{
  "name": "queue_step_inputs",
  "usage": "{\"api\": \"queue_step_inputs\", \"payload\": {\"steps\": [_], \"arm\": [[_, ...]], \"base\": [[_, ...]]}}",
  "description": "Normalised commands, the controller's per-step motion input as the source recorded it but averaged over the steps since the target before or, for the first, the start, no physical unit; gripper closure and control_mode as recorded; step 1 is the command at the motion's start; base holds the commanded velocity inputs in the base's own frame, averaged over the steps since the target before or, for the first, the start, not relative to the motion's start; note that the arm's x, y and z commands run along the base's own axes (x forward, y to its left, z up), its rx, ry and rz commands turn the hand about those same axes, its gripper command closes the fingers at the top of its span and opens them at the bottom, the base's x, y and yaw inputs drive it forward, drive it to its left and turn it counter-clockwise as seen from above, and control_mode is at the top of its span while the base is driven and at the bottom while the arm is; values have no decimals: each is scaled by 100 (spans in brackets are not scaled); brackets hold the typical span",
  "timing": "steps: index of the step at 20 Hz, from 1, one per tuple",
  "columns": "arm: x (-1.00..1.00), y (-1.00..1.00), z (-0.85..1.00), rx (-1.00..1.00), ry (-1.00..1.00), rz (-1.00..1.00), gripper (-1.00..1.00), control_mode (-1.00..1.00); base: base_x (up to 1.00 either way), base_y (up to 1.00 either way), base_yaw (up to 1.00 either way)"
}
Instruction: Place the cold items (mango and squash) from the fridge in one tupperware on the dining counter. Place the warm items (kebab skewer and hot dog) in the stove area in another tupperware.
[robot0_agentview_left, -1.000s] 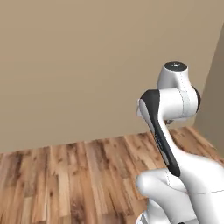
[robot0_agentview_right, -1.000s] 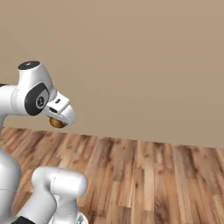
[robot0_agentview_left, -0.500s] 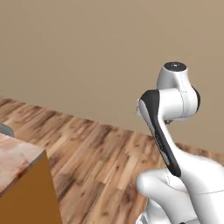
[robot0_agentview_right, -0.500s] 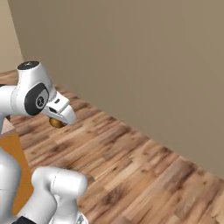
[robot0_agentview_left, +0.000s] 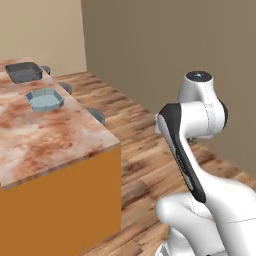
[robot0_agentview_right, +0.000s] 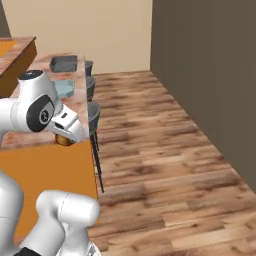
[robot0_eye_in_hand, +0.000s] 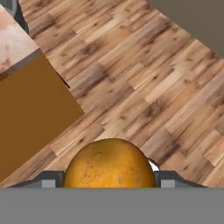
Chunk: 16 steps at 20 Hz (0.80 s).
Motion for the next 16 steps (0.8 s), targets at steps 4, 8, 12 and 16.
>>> {"api": "queue_step_inputs", "payload": {"steps": [4,8,12,16], "arm": [[0,0,0,0,0,0,100,100],[0,0,0,0,0,0,100,100],[0,0,0,0,0,0,100,100],[0,0,0,0,0,0,100,100]], "base": [[25,-78,72],[44,-93,59],[7,-97,28],[17,-99,1]]}}
